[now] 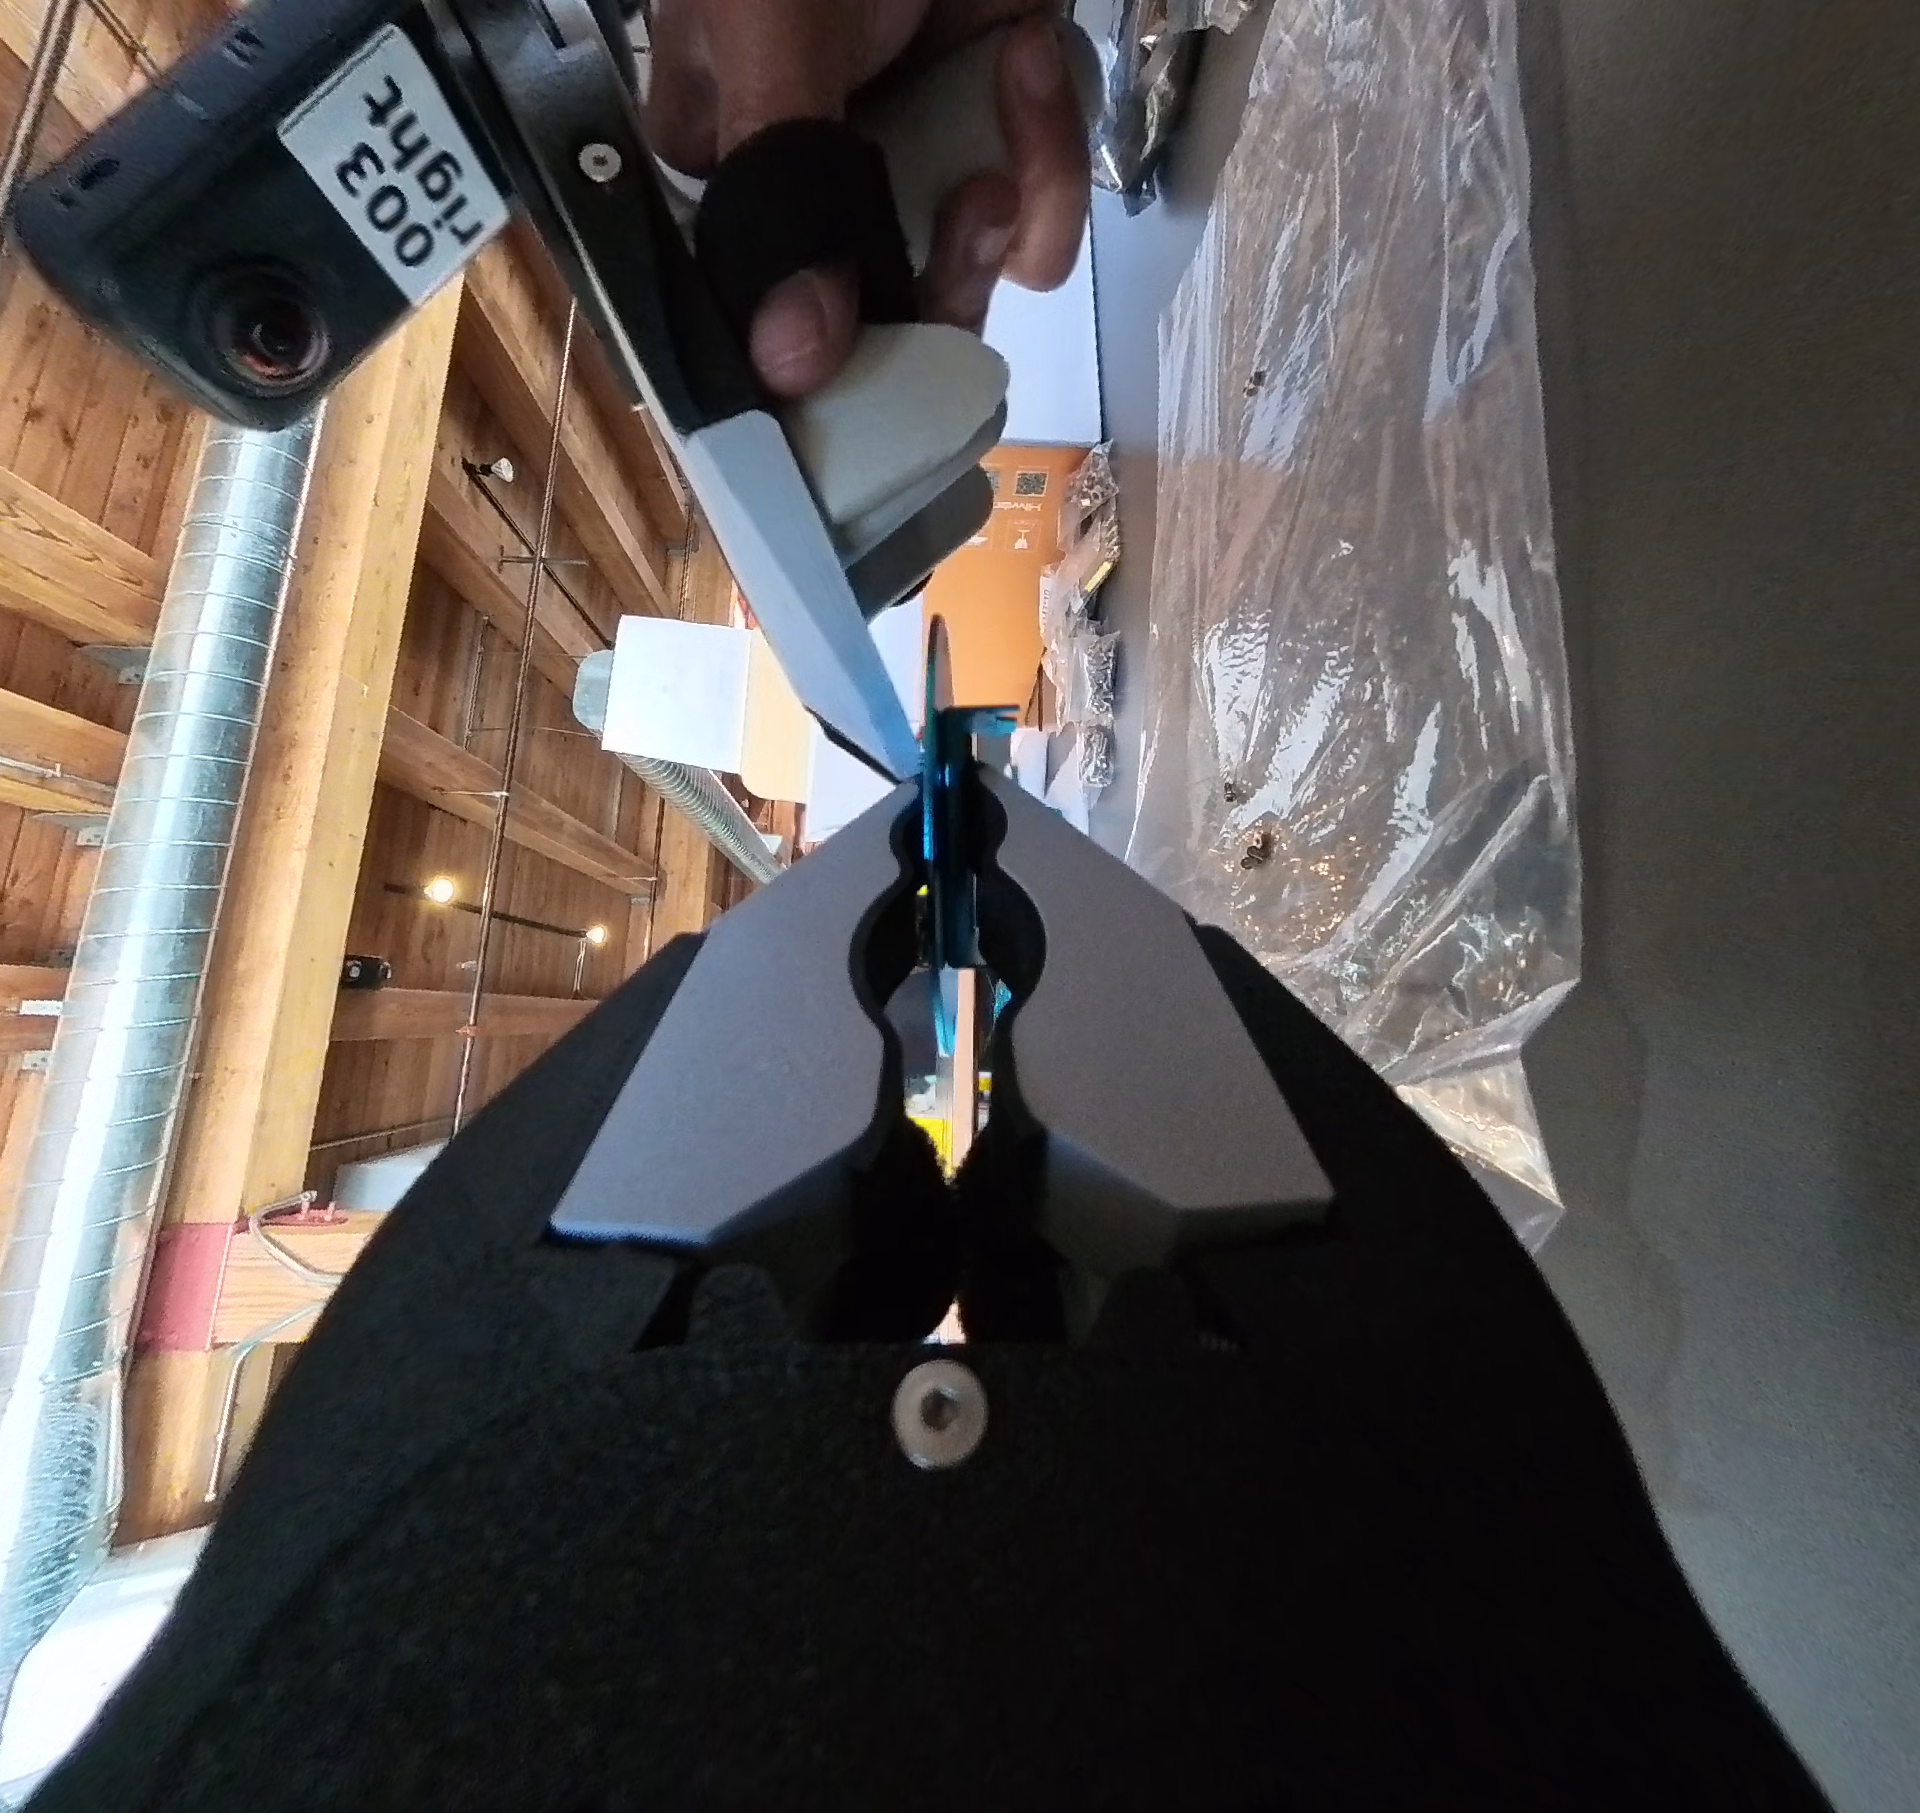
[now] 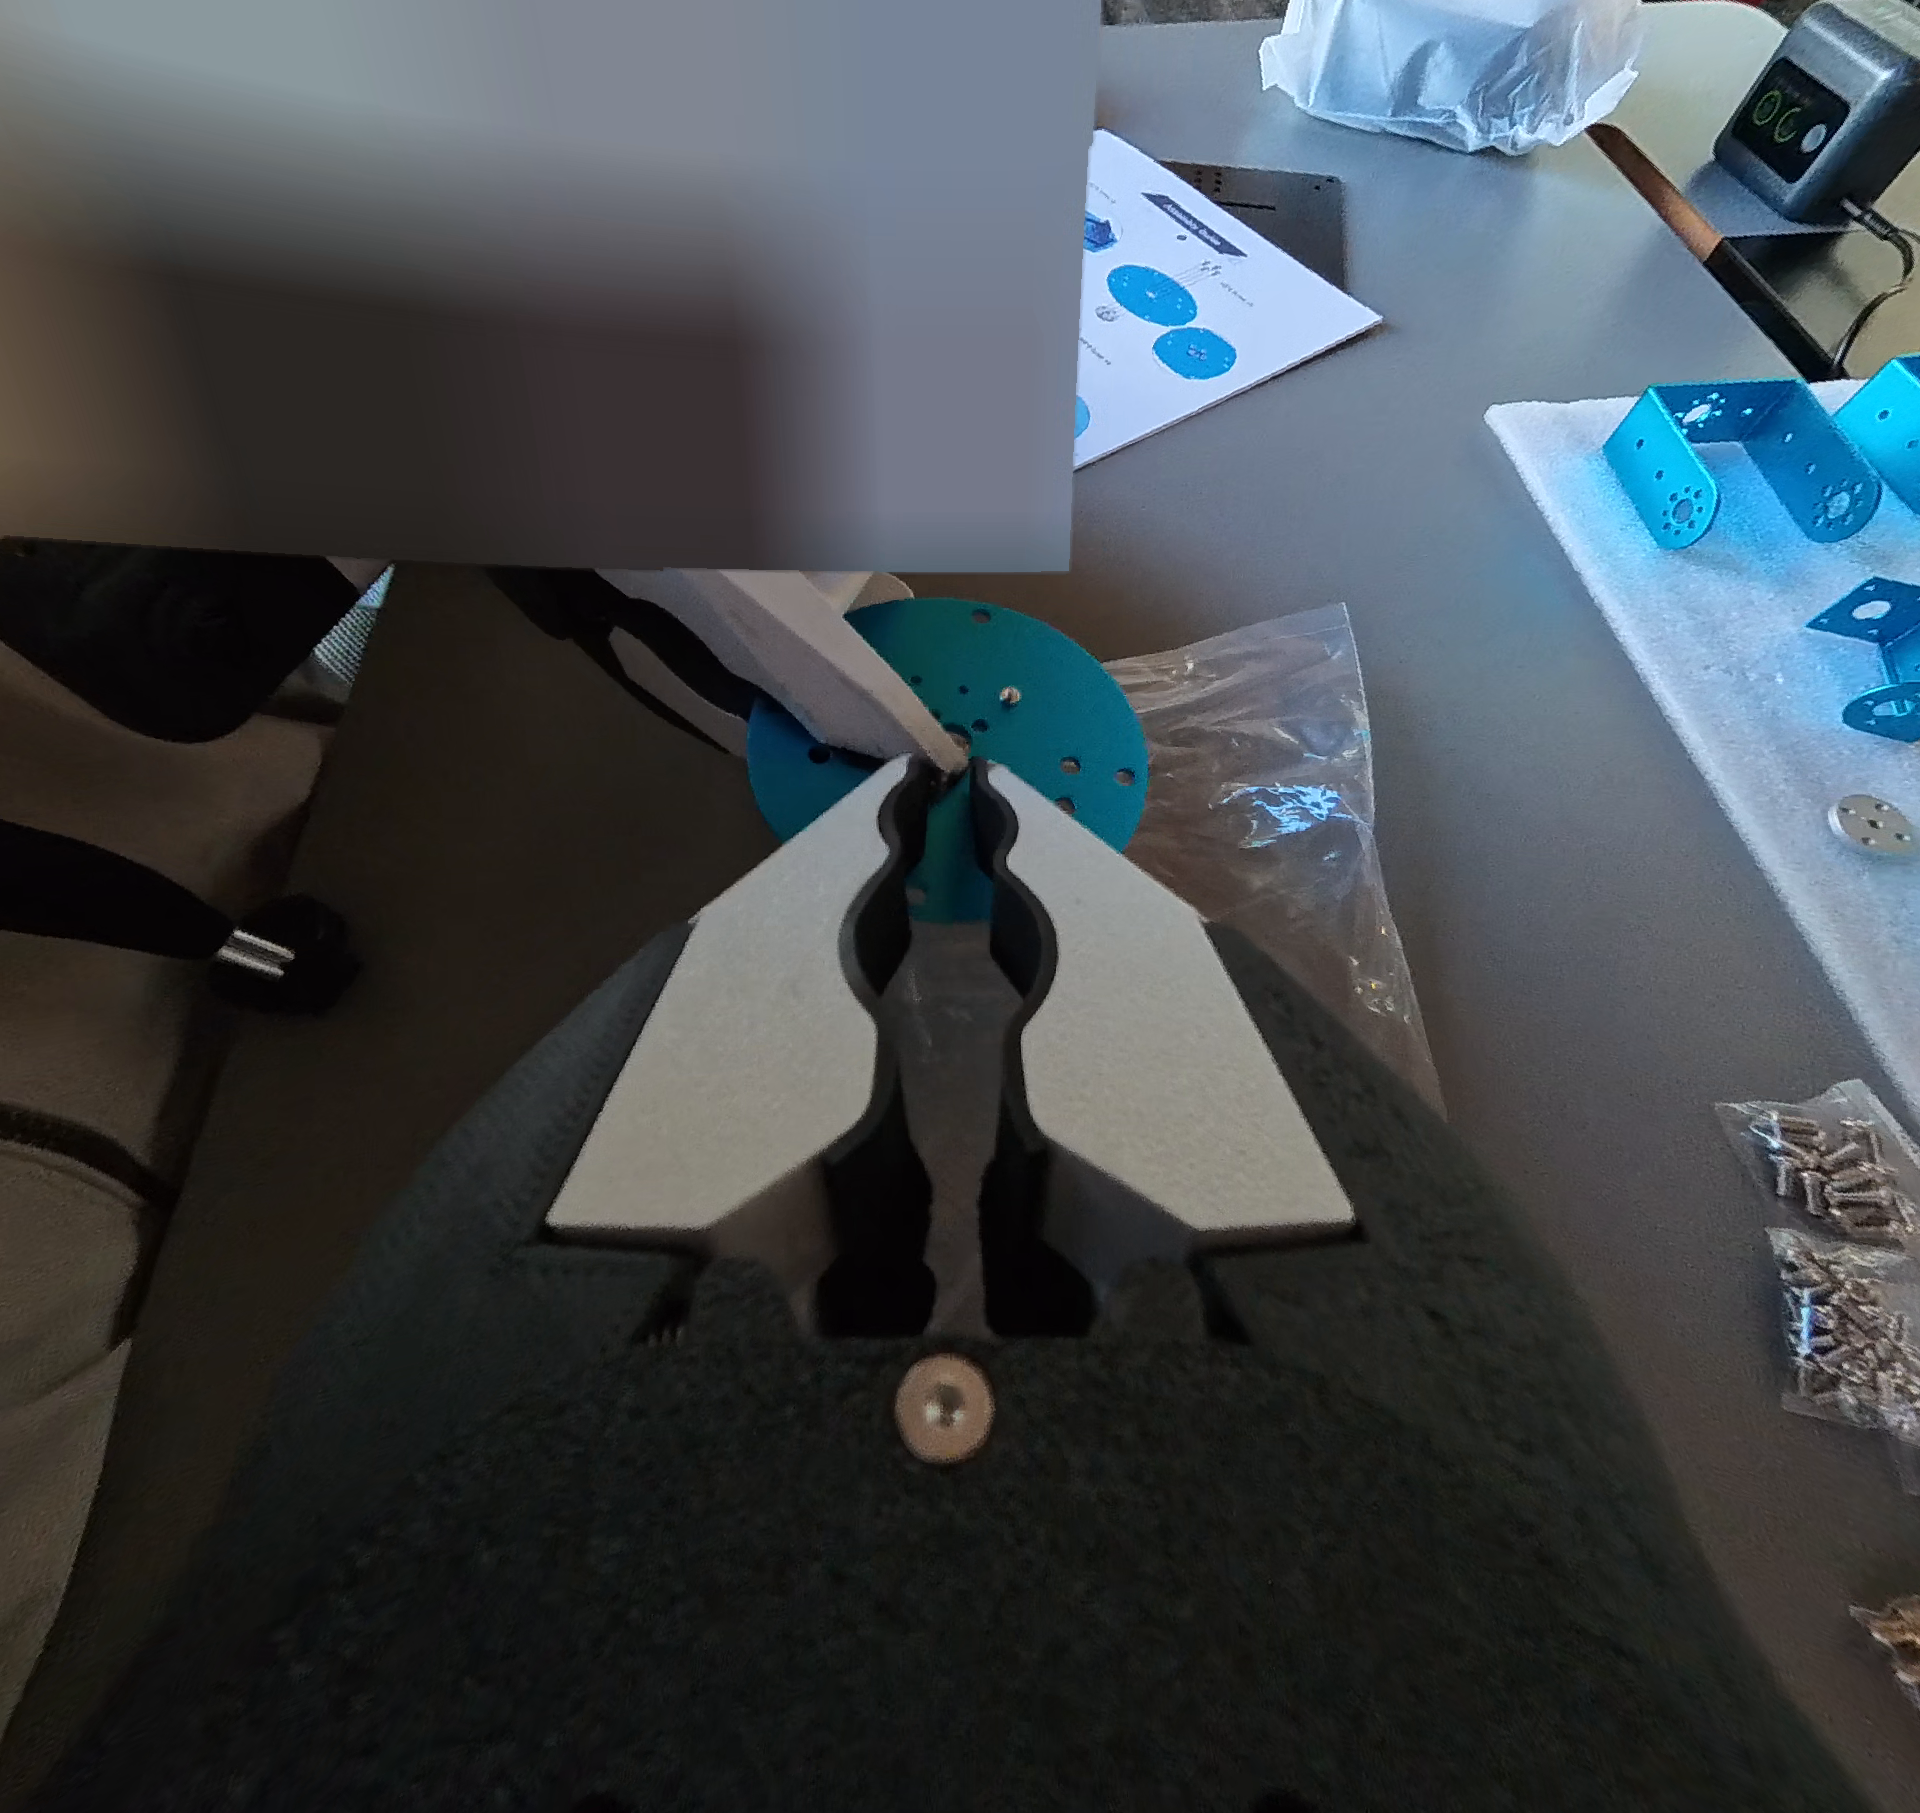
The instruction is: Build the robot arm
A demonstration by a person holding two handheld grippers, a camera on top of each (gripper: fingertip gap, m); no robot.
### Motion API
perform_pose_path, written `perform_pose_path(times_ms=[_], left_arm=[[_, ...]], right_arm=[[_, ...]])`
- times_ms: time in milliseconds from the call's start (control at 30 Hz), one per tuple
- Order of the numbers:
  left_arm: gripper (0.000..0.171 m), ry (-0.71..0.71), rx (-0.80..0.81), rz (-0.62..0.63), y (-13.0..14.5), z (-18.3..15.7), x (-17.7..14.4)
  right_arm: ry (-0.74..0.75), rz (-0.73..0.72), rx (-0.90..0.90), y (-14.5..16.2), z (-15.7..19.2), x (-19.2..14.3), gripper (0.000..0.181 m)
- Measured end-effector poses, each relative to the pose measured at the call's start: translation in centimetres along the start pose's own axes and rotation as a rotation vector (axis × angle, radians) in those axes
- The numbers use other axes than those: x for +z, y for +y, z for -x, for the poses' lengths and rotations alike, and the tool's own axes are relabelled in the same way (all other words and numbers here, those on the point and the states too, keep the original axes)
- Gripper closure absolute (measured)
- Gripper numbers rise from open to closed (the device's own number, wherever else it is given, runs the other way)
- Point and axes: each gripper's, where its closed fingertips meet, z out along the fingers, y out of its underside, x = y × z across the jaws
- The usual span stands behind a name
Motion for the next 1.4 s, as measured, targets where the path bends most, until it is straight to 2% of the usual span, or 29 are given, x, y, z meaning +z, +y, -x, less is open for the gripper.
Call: perform_pose_path(times_ms=[500,700,800,900,1067,1233,1400], left_arm=[[0.169,0.003,-0.007,-0.008,-0.2,-0.1,0.0],[0.170,0.006,-0.012,-0.007,-0.1,-0.1,0.1],[0.169,0.009,-0.023,-0.007,-0.1,-0.1,0.1],[0.170,0.013,-0.034,-0.008,0.0,-0.1,0.1],[0.170,0.020,-0.033,0.000,0.1,-0.2,0.2],[0.170,0.022,-0.034,0.006,0.3,-0.2,0.2],[0.170,0.022,-0.036,0.013,0.5,-0.2,0.3]], right_arm=[[-0.021,-0.028,0.038,-0.1,-0.2,-0.3,0.174],[-0.015,-0.086,0.048,-0.8,-0.6,-1.2,0.174],[-0.076,-0.151,0.040,-1.3,0.3,-1.8,0.163],[-0.112,-0.158,0.040,-0.6,0.9,-1.4,0.145],[-0.151,-0.146,0.039,-0.1,1.8,-0.7,0.133],[-0.151,-0.124,0.029,0.2,2.0,-0.3,0.131],[-0.140,-0.121,0.027,0.1,1.9,-0.7,0.138]])
